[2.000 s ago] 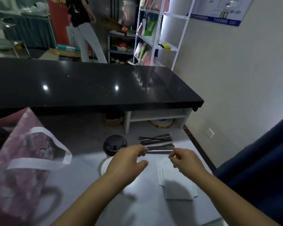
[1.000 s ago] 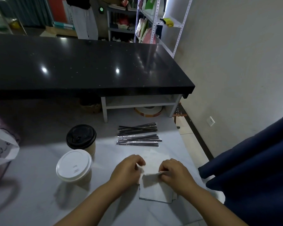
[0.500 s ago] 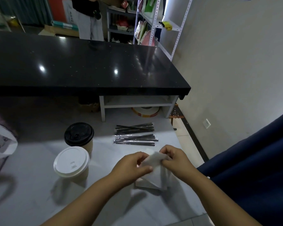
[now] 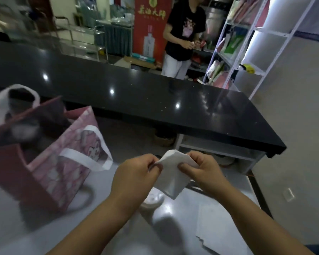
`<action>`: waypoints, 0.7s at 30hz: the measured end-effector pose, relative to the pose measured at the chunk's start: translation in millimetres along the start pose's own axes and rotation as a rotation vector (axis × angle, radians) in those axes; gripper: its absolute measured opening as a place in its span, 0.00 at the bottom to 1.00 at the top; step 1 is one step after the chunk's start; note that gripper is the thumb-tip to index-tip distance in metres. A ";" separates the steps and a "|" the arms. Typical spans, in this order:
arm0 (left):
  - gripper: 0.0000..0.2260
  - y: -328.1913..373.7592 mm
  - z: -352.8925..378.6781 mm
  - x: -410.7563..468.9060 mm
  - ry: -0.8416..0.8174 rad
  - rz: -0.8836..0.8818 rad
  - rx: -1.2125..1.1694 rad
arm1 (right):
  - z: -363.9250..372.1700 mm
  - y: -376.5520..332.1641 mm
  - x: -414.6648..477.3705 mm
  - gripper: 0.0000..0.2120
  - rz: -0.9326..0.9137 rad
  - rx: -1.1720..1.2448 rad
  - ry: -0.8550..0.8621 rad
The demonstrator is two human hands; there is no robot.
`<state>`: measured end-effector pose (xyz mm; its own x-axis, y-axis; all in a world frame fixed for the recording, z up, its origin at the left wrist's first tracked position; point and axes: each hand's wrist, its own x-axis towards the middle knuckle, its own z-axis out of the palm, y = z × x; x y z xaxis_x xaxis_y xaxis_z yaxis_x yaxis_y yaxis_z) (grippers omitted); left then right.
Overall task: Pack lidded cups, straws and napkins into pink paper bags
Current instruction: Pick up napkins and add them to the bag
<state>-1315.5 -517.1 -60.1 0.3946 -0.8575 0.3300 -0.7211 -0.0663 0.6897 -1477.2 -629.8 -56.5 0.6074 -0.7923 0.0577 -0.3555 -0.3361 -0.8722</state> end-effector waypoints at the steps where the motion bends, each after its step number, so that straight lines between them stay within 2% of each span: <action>1: 0.01 -10.5 -17.2 1.3 0.073 0.004 0.039 | 11.1 -11.8 8.7 0.04 -0.038 -0.009 0.003; 3: 0.14 -32.7 -54.6 4.3 0.245 0.019 0.198 | 32.9 -35.6 25.9 0.05 -0.110 0.008 0.004; 5: 0.25 -56.8 -91.1 5.1 0.334 0.002 0.468 | 54.0 -59.6 43.3 0.05 -0.183 0.036 0.008; 8: 0.31 -87.4 -135.1 0.3 0.252 -0.158 0.674 | 84.0 -98.3 68.6 0.07 -0.297 0.093 0.044; 11: 0.24 -108.8 -161.4 -7.4 0.068 -0.178 0.758 | 115.9 -137.5 91.7 0.09 -0.401 0.036 0.116; 13: 0.18 -122.5 -172.1 -12.6 0.032 -0.145 0.761 | 137.1 -160.2 106.1 0.11 -0.479 -0.101 0.179; 16: 0.12 -137.4 -191.3 -19.1 0.055 -0.083 0.745 | 170.5 -188.3 123.1 0.02 -0.523 -0.210 0.173; 18: 0.09 -144.1 -206.5 -21.6 0.079 -0.037 0.720 | 190.9 -199.9 132.2 0.04 -0.579 -0.308 0.194; 21: 0.11 -157.6 -229.2 -23.3 0.148 0.043 0.704 | 218.0 -212.7 141.0 0.06 -0.650 -0.517 0.188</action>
<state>-1080.5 -369.6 -28.8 0.3947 -0.7919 0.4659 -0.9140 -0.3901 0.1112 -1161.1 -559.0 31.2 0.6915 -0.4168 0.5900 -0.2840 -0.9078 -0.3085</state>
